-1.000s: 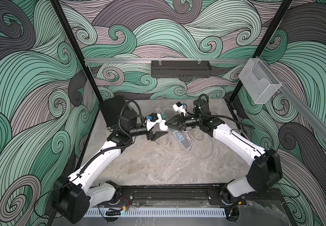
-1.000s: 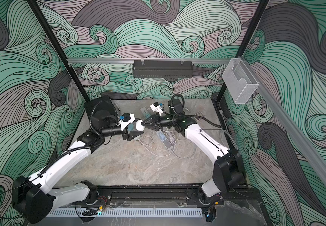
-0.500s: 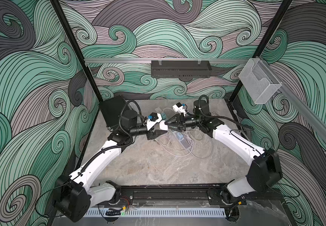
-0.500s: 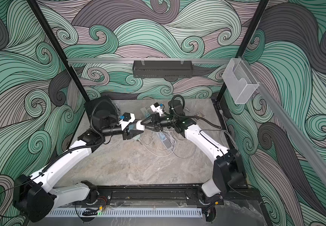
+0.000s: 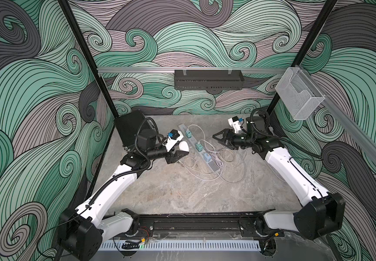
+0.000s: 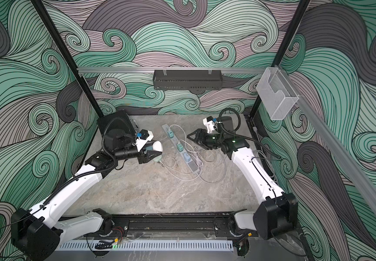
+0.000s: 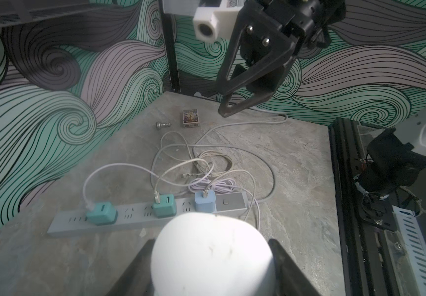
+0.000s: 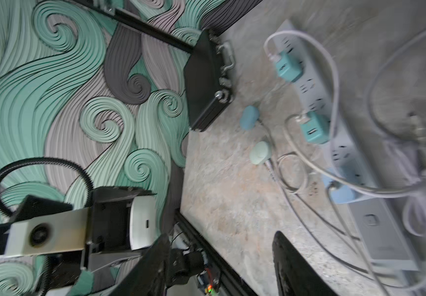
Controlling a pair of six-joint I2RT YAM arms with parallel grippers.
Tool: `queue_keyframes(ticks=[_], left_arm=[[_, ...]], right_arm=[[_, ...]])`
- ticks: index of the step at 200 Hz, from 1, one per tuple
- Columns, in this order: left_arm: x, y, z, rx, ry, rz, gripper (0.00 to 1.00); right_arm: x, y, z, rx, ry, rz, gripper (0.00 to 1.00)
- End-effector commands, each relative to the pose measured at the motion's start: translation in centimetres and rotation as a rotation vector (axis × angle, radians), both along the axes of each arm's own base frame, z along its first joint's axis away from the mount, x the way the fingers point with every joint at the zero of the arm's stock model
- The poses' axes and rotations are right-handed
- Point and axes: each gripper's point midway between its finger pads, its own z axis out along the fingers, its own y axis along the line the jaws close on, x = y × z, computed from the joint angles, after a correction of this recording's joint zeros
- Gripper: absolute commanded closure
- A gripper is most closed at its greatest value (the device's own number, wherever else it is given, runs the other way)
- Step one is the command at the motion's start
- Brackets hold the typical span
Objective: Charge the bluetooth headset
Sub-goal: Pick up the bluetooth headset from the center of the board, then pick up the charging cable from the center of the board.
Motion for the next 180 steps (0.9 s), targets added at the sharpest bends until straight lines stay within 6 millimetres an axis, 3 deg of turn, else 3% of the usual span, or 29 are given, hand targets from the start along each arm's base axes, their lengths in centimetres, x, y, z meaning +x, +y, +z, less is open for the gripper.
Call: queue_keyframes(ticks=[1,19,66,125,156,180], left_arm=[[-0.2,1.4,-2.1,0.02,0.118,0.091,0.65],[-0.4,1.7,-2.7,0.022,0.137,0.106,0.65],[-0.2,1.8,-4.0,0.02,0.179,0.125,0.65],[0.0,2.0,-5.1,0.021,0.212,0.144,0.66],[0.3,1.9,-5.4,0.006,0.212,0.149,0.66],[0.7,1.7,-5.5,0.005,0.214,0.149,0.66]], right_arm=[[-0.4,-5.5,-4.9,-0.301,0.057,-0.101,0.41],[0.0,-7.1,-6.3,-0.36,0.078,-0.115,0.45],[0.5,-8.4,-9.2,-0.402,0.131,-0.089,0.54],[1.0,-8.3,-11.2,-0.453,0.102,0.029,0.6],[2.7,-7.4,-12.5,-0.431,0.088,0.113,0.7],[4.6,-6.3,-13.6,-0.388,0.078,0.158,0.71]])
